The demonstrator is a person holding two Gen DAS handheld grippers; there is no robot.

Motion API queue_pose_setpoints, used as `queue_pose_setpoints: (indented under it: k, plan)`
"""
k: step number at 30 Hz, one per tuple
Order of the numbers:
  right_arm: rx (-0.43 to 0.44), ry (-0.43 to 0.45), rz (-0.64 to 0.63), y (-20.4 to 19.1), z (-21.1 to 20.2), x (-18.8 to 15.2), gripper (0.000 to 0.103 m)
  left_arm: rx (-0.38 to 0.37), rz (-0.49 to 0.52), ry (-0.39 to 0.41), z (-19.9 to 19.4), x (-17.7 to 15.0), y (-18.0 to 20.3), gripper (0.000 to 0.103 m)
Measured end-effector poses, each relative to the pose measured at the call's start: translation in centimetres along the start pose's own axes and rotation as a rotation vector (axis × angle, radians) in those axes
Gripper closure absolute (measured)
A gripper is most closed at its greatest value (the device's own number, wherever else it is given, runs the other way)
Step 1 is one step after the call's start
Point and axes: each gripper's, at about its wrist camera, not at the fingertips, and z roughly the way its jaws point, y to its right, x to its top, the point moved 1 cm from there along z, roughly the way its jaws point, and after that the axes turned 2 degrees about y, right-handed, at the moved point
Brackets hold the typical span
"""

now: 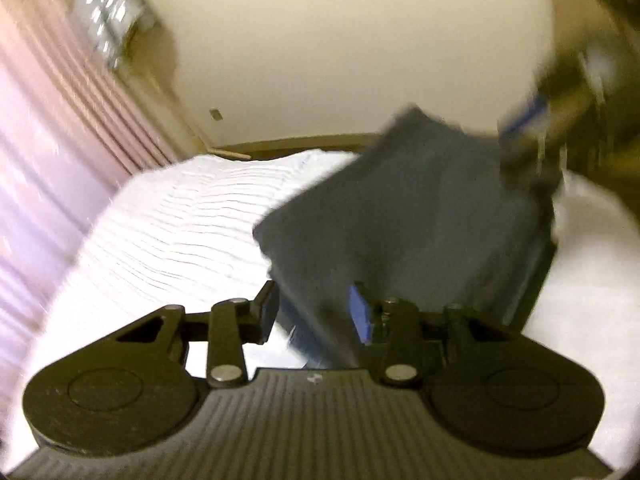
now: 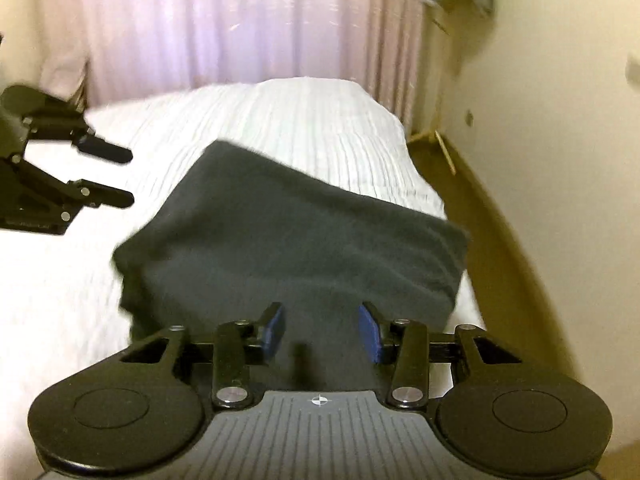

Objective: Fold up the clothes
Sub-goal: 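Lower the grey hoodie onto the stack with both grippers, laying it flat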

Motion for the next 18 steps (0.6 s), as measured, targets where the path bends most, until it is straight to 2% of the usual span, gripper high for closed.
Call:
queue_pose_setpoints:
  k: [3, 5, 9, 18]
  plan:
    - [0.067, -0.105, 0.104, 1.1, 3.1, -1.1, 0.060, -0.047, -0.087, 0.006, 2.3, 2.1, -1.6, 0.070]
    - [0.088, -0.124, 0.125, 1.3, 3.5, -2.8, 0.060, -0.077, -0.117, -0.014, 3.9, 2.6, -2.2, 0.070]
    - [0.087, -0.108, 0.102, 1.2, 2.4, -4.8, 0.060, -0.082, -0.157, -0.068, 6.1, 2.6, -3.4, 0.074]
    - [0.072, -0.117, 0.074, 0.4, 3.1, -4.0, 0.059, -0.077, -0.249, -0.202, 10.7, 0.5, -5.3, 0.074]
